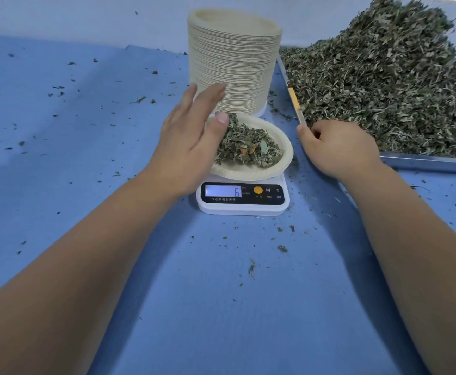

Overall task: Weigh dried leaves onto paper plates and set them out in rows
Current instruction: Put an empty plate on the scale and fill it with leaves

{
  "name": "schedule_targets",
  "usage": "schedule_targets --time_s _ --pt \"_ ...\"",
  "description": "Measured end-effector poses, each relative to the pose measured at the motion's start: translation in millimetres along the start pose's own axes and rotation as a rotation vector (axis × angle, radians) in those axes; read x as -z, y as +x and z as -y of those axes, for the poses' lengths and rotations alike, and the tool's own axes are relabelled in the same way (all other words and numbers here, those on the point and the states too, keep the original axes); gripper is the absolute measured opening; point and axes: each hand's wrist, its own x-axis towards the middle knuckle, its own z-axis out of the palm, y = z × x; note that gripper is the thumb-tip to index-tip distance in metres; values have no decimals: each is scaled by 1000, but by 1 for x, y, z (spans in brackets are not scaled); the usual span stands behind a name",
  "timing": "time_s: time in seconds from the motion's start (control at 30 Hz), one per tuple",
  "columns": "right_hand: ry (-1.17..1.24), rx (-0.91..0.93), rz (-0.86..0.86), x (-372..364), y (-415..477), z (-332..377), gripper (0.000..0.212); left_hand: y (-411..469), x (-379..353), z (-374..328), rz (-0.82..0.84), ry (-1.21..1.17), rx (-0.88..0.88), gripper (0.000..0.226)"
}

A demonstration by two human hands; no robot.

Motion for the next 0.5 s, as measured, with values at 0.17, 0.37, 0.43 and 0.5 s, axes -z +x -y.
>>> schedule_targets --time_s 0.17,0.37,0.43,0.5 --pt "15 -7 8 0 -1 1 56 -2 -3 -1 16 66 -37 48" --pt "6 -23 -1 -1 -1 1 58 -2 0 -4 -143 -104 -16 36" --pt "0 -24 -2 -1 0 1 59 -3 0 -3 -189 -127 2 34" --pt "4 -26 -8 0 0 0 58 -3 0 -2 -240 -145 27 33"
